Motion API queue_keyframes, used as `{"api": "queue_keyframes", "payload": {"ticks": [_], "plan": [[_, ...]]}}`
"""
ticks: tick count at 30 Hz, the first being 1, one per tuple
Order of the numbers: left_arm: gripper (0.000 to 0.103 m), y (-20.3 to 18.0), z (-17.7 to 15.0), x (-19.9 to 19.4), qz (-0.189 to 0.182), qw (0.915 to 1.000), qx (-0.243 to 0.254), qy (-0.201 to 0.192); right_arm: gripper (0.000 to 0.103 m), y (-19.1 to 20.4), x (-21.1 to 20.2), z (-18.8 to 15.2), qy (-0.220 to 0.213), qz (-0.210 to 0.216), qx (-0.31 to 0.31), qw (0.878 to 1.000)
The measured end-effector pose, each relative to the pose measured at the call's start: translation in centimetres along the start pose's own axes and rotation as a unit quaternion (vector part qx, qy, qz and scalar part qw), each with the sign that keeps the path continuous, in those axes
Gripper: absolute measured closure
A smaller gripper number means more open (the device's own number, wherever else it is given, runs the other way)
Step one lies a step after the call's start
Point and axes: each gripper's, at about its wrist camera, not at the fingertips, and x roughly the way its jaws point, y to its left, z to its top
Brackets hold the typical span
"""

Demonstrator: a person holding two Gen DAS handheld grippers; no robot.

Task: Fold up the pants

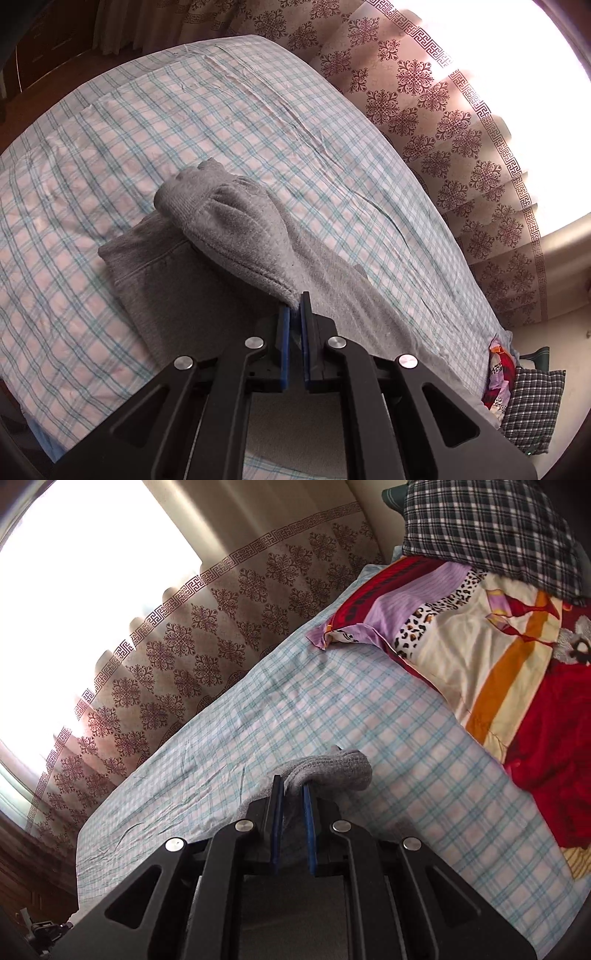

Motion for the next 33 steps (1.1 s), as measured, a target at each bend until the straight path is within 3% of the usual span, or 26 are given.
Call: {"api": "queue_keyframes", "payload": {"ticks": [8, 11, 13, 14, 16, 17, 19, 23, 33], "plan": [[0.098, 2.5, -2.9, -0.2, 0.003, 0.9998, 0.003, 0.021, 0.095, -4.2, -3.9, -4.9, -0.008, -0.035, 0.019, 0.999], [0.098, 3.1, -3.6, 0.4, 0.012, 0.9996, 0.005, 0.024, 0.093, -5.6, -3.3, -6.7, 0.031, -0.019, 0.035, 0.999], [0.098, 3.5, -3.9, 0.8, 0.015, 0.9995, 0.002, 0.027, 0.091, -6.4, -2.6, -8.1, 0.049, -0.032, 0.047, 0.997], [0.098, 3.6, -4.0, 1.0, 0.016, 0.9995, 0.002, 0.028, 0.087, -7.0, -2.2, -8.7, 0.055, -0.032, 0.059, 0.996], [0.098, 3.7, -4.1, 1.2, 0.020, 0.9993, 0.005, 0.031, 0.045, -8.3, -1.4, -9.9, 0.066, -0.040, 0.087, 0.993], [0.098, 3.7, -4.1, 1.3, 0.021, 0.9993, 0.006, 0.031, 0.041, -8.8, -1.1, -10.3, 0.069, -0.040, 0.097, 0.992], [0.098, 3.7, -4.1, 1.3, 0.022, 0.9992, 0.006, 0.032, 0.040, -9.7, -0.4, -10.9, 0.078, -0.033, 0.115, 0.990], [0.098, 3.6, -4.0, 1.5, 0.026, 0.9992, 0.007, 0.032, 0.040, -11.1, 1.3, -11.6, 0.096, 0.022, 0.173, 0.980], [0.098, 3.3, -4.0, 2.1, 0.038, 0.9986, 0.007, 0.037, 0.044, -10.0, 5.4, -10.8, 0.102, 0.012, 0.161, 0.982]]}}
